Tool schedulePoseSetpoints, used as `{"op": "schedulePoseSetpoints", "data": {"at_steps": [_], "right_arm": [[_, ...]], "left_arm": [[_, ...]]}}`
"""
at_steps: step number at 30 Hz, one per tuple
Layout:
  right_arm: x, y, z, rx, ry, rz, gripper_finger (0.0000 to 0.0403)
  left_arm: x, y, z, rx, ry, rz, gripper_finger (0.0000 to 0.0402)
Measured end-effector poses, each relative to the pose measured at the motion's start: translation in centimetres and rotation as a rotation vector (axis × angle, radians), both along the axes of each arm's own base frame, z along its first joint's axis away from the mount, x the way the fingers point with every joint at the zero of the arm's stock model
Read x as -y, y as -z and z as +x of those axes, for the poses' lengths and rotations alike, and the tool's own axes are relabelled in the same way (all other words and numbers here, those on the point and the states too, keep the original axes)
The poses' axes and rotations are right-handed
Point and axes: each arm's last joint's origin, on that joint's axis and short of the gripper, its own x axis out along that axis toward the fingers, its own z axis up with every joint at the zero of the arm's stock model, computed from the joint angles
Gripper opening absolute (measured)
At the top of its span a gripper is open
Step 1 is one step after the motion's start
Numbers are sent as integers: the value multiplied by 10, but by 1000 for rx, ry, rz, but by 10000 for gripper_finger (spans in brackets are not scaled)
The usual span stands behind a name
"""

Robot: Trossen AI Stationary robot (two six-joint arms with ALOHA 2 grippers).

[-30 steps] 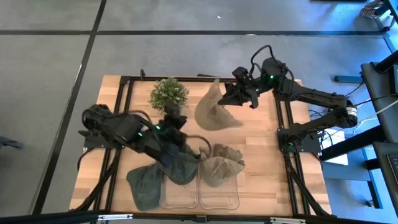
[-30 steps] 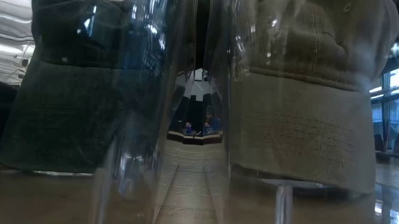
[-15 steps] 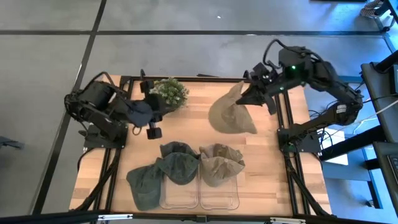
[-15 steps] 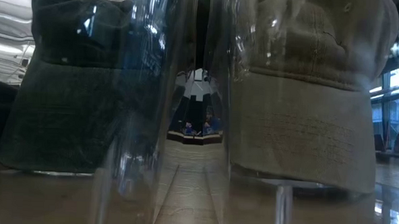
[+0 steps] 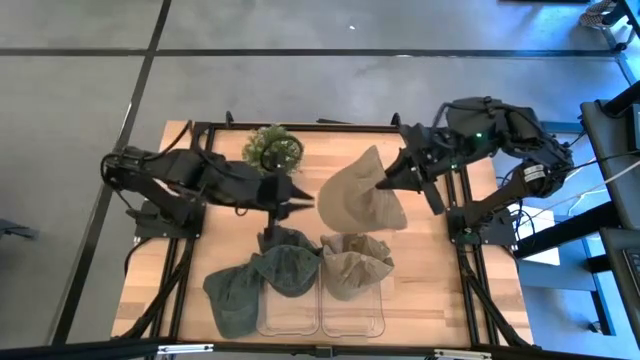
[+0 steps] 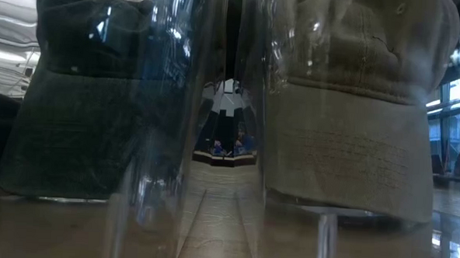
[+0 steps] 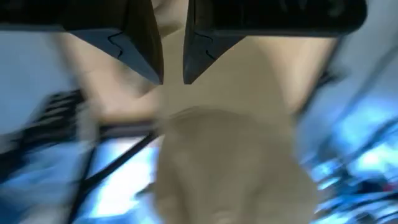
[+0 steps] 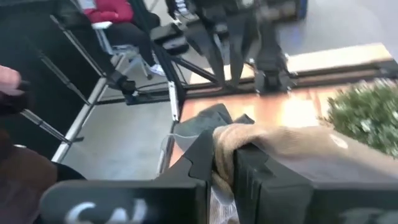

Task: Pick & Place hat
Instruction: Put the brown cap into the right transparent bin

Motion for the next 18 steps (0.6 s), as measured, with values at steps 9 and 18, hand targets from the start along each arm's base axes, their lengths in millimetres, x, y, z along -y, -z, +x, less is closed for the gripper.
{"op": "schedulePoseSetpoints", "data": {"at_steps": [9, 18], "right_arm": [[-20, -22, 0, 76, -117, 24, 38], [-67, 11, 30, -127, -290, 50, 38]], "left_arm": [[-22, 55, -45, 230, 43, -108, 55], [-38, 99, -90, 400, 1, -229, 58]]}}
